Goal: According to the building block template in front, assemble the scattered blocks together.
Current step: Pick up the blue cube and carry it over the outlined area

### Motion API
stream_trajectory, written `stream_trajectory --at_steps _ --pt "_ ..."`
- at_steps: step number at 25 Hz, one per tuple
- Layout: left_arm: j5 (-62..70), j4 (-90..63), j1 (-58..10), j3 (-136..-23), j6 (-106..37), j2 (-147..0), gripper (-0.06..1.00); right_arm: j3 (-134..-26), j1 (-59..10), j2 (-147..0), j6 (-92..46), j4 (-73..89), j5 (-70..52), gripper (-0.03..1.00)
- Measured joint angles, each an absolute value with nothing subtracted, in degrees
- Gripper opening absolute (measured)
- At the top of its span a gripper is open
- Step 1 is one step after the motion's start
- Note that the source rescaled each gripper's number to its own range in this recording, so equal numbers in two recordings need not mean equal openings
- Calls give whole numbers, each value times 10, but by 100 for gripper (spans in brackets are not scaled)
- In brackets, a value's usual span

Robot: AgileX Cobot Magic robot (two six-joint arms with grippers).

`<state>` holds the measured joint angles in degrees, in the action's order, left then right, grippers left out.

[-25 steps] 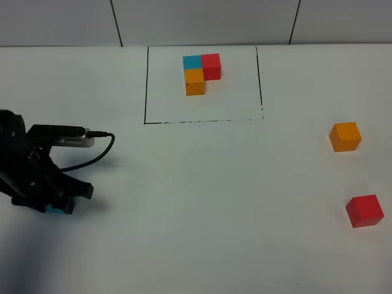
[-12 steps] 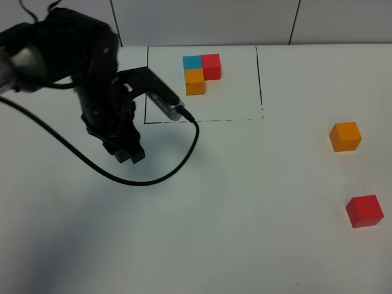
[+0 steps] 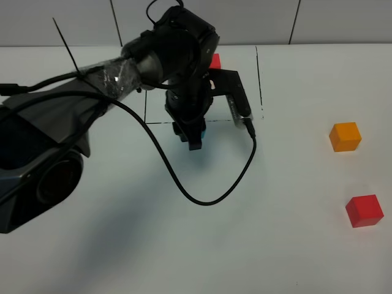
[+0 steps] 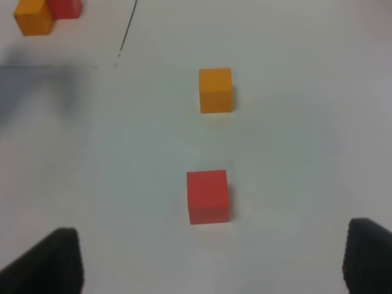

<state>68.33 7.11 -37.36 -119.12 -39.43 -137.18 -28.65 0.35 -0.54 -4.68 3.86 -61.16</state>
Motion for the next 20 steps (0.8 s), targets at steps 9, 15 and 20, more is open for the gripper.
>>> stream_trajectory --at_steps 9,15,20 --pt "683 59 -384 -1262 -438 -1444 2 -287 4 -5 -47 39 -612 73" --pt "676 42 -384 -1267 -449 -1459 2 -287 4 -5 -46 39 -612 73" --pt "675 40 -384 -1270 -450 -1463 2 -287 4 -5 -46 39 -612 73"
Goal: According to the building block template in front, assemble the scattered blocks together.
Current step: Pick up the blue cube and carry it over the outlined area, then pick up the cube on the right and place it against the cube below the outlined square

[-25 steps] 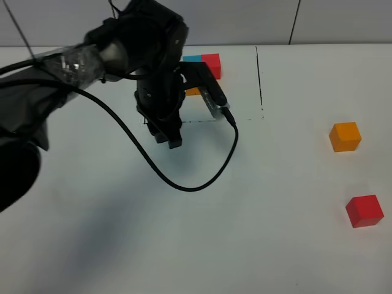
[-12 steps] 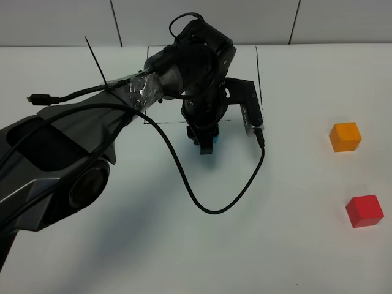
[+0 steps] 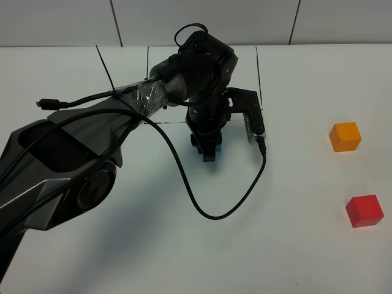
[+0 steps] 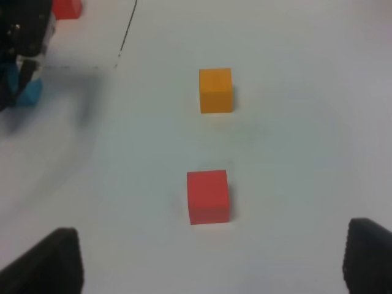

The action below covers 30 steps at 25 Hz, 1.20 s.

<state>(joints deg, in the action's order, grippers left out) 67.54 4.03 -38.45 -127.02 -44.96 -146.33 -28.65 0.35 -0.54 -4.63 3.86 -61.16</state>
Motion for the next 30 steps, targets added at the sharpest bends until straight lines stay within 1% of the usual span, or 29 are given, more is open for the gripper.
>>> stream_trajectory --at_steps 8,16,17,19,22,25,26,28,30 --pt "676 40 -384 -1272 -449 -1464 2 -287 4 -5 -47 39 -612 73" --pt "676 42 -384 -1272 -490 -1464 3 -287 4 -5 -47 39 -612 73" --pt "675 42 -384 -1272 -490 -1464 6 -287 4 -5 -47 39 -612 73" --pt "675 45 -383 -1272 -491 -1464 21 -287 4 -5 -47 39 -612 73" --pt "678 48 -382 -1272 -489 -1460 55 -287 4 -5 -47 39 -612 73" --pt "681 59 -382 -1272 -473 -1448 81 -287 4 -5 -47 39 -612 73" --pt "681 64 -382 -1272 -463 -1442 88 -287 4 -5 -47 39 -612 73" --pt "683 75 -382 -1272 -442 -1429 95 -287 4 -5 -47 39 -612 73" --pt "683 85 -380 -1272 -419 -1413 98 -287 4 -5 -47 39 -612 73"
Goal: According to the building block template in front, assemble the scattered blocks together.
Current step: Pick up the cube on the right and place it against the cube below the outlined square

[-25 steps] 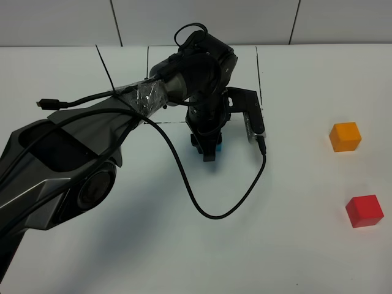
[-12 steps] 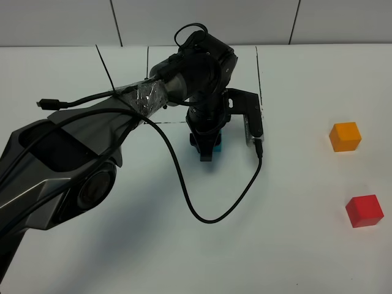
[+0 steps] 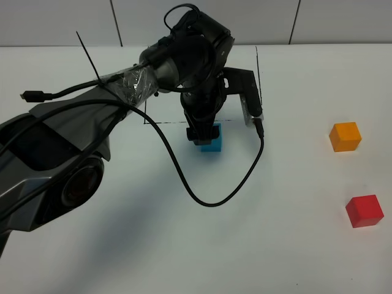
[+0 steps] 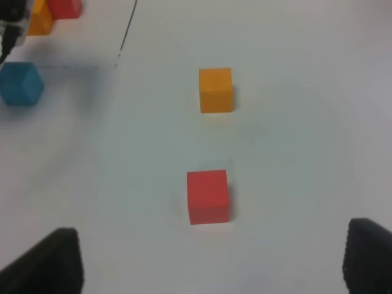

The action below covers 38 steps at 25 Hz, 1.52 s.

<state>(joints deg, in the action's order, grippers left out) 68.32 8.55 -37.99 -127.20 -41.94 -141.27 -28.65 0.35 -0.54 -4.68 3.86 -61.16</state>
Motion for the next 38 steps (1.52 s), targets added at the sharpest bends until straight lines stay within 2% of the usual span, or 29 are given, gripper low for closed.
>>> stream_trajectory --at_steps 7,17,23,27,33,38 --pt "684 58 -332 -1272 -317 -1356 100 -287 4 -5 -47 39 -612 73" --pt "684 -58 -155 -1235 -263 -1263 100 -287 4 -5 -47 39 -612 73" --pt "677 -69 -38 -1085 -247 -1162 97 -287 4 -5 -47 39 -612 73" --pt "606 -68 13 -942 -242 -1059 97 -287 4 -5 -47 39 -612 73" --pt "513 -41 33 -761 -234 -872 95 -287 4 -5 -47 39 -612 73" --pt "524 -33 33 -669 -180 -735 94 -287 4 -5 -47 39 -612 73"
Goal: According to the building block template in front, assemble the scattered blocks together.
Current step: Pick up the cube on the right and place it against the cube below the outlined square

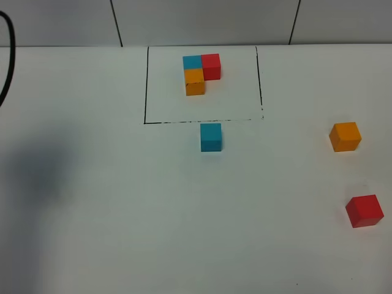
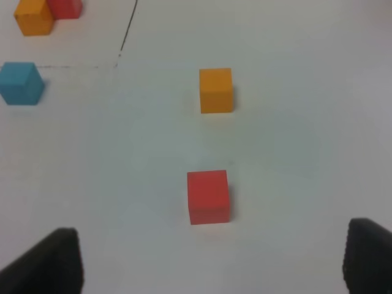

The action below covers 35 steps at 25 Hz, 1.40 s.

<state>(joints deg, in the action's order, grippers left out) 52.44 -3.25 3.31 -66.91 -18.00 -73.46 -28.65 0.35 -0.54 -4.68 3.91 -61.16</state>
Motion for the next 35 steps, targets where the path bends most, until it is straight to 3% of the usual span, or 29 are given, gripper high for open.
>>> stream_trajectory --at_steps 13,24,35 --pt "555 -31 30 -480 -123 -428 88 -287 4 -5 -46 39 -612 73" --pt "607 -31 2 -364 -84 -256 80 -287 4 -5 -47 39 -612 73" --pt "607 -38 2 -315 -83 -113 77 -287 4 -5 -47 39 -612 73"
